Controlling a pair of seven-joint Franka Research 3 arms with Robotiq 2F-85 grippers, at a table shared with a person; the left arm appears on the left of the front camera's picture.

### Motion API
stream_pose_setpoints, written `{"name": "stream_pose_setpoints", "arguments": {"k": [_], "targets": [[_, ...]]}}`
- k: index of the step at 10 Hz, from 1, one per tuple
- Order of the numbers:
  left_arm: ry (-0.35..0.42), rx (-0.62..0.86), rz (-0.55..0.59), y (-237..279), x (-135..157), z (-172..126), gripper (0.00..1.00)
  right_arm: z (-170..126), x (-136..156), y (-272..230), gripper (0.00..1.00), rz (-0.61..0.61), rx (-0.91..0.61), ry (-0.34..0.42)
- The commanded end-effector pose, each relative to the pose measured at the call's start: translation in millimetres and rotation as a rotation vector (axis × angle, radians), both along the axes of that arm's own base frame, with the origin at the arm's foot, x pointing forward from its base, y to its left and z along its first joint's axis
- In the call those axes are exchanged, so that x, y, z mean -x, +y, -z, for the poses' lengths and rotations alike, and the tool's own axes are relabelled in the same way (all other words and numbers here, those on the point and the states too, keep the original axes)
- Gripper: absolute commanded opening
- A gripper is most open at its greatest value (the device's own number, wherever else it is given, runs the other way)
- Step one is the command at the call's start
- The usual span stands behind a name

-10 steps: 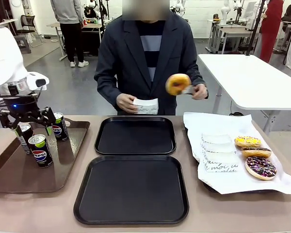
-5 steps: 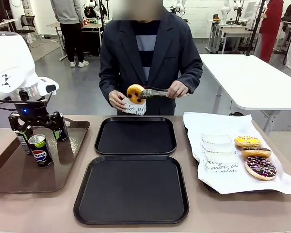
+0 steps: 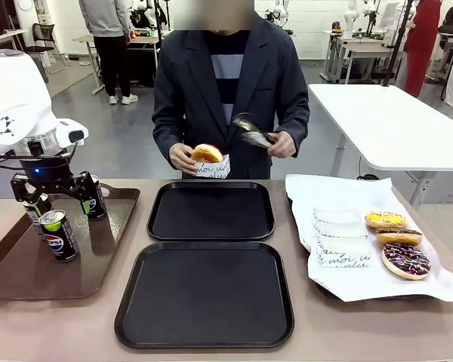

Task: Set up donuts and drinks on trays.
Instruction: Pick up one Pepsi coke and place it on the Flat Tray.

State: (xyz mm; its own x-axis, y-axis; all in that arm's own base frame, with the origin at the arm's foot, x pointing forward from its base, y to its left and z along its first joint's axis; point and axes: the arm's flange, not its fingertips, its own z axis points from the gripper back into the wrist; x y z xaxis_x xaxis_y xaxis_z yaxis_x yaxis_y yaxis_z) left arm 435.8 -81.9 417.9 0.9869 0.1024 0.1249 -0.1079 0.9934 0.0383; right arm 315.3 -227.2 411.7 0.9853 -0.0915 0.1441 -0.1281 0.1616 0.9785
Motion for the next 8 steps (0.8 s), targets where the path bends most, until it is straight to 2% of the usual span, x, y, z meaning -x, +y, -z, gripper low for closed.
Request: {"name": "stream_pose_setpoints", "arguments": {"k": [1, 8], "targets": [[-0.014, -0.017, -0.024, 2.0, 0.3, 1.8, 1.0, 0.5, -1.0, 0.1, 1.0, -0.002, -0.005, -0.004], [0.014, 0.011, 0.0, 2.9, 9.3, 1.8, 1.0, 0.5, -1.0, 0.1, 1.0, -0.002, -0.005, -0.004]]}}
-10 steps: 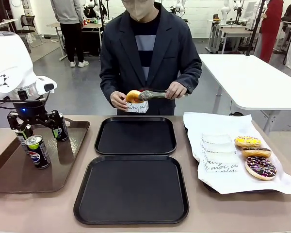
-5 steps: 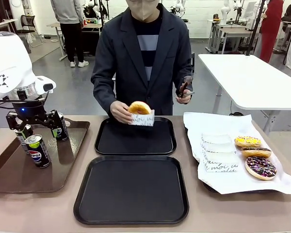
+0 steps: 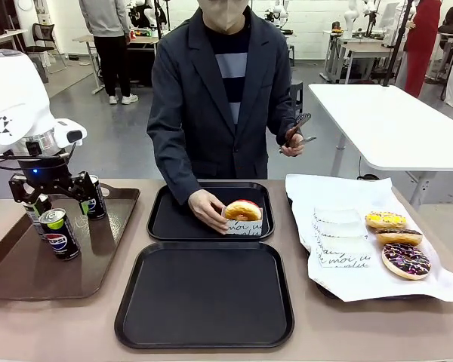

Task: Set up donuts and drinks on trays.
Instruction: Pick up one Pepsi coke and place it on the Flat Tray.

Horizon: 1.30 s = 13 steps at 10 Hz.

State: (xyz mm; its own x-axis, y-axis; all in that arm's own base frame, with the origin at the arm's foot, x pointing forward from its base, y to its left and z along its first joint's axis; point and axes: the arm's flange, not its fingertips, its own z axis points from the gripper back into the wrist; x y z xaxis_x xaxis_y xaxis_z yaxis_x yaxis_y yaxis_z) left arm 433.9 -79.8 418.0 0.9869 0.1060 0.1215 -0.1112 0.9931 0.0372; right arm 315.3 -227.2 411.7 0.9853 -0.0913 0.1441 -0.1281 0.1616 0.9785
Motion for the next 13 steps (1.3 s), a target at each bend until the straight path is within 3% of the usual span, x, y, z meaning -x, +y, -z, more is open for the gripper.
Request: {"name": "stream_pose_setpoints", "arguments": {"k": [1, 8, 13], "targets": [[0.004, 0.013, 0.017, -0.9, 13.2, 0.4, 1.0, 0.5, -0.9, 0.0, 1.0, -0.002, -0.005, -0.004], [-0.001, 0.019, 0.002, 6.8, 18.4, 1.4, 1.0, 0.5, -0.9, 0.0, 1.0, -0.002, -0.005, -0.004], [0.05, 0.029, -0.052, 18.8, -4.1, 19.8, 1.0, 0.5, -0.9, 0.0, 1.0, -0.002, -0.005, -0.004]]}}
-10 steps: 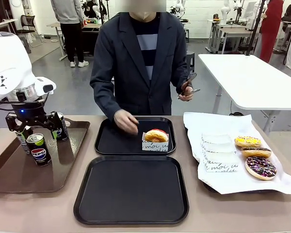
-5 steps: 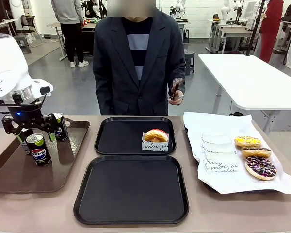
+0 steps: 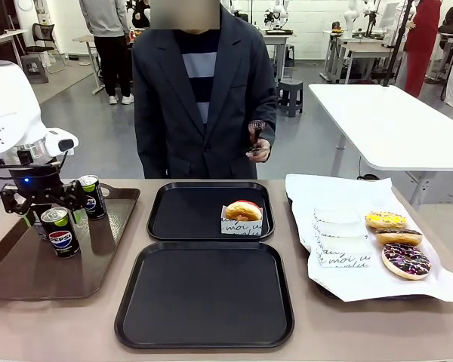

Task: Set up donuts and drinks on trays.
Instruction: Pick up one Pepsi coke and place it on the Flat Tray.

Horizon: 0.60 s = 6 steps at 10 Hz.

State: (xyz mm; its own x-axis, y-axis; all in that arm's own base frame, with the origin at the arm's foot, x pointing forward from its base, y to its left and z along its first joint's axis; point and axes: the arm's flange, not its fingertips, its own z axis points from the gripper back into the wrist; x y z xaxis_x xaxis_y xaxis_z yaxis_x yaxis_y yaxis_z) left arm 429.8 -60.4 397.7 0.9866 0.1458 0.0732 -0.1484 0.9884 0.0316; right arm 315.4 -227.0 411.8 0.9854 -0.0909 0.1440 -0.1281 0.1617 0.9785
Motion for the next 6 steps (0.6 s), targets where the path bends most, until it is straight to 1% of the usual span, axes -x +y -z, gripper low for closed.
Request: {"name": "stream_pose_setpoints", "arguments": {"k": [1, 2, 6], "targets": [[0.007, 0.019, -0.016, 0.0, -10.0, 1.0, 1.0, 0.5, -0.8, -0.1, 1.0, -0.001, -0.005, -0.004], [0.015, 0.02, -0.008, -0.7, -10.4, 2.3, 1.0, 0.5, -0.8, -0.1, 1.0, -0.001, -0.005, -0.004], [0.03, 0.027, -0.005, -0.5, -10.9, 1.3, 0.64, 0.5, -0.8, -0.1, 1.0, -0.001, -0.005, -0.004]]}}
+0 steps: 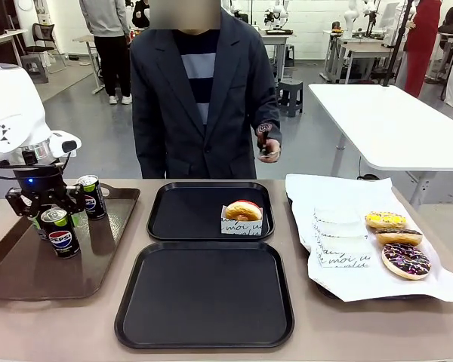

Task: Set up donuts and drinks on trays.
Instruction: Pick up one Pepsi coke and place it on the Flat Tray.

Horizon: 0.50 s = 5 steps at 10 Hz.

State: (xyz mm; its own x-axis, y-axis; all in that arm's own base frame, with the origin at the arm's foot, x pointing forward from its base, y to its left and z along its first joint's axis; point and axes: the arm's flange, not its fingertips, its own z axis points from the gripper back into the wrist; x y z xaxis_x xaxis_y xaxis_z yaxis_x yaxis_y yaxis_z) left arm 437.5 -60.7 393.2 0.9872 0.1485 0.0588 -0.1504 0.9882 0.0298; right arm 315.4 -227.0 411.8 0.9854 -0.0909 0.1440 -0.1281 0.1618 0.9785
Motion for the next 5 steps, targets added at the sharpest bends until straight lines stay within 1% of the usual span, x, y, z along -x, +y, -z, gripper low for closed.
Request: {"name": "stream_pose_setpoints", "arguments": {"k": [1, 3, 4, 5], "targets": [[0.011, 0.021, -0.001, -0.3, -2.7, -4.6, 0.54, 0.5, -0.8, -0.1, 1.0, -0.001, -0.005, -0.004], [-0.008, 0.023, 0.006, 0.3, 0.9, -16.0, 0.36, 0.5, -0.8, -0.1, 1.0, -0.001, -0.005, -0.004], [-0.062, 0.017, 0.046, -1.3, 11.2, -38.4, 0.27, 0.5, -0.8, -0.1, 1.0, -0.001, -0.005, -0.004], [-0.1, 0.025, 0.07, -4.1, 23.7, -62.2, 0.17, 0.5, -0.8, -0.1, 1.0, -0.001, -0.005, -0.004]]}}
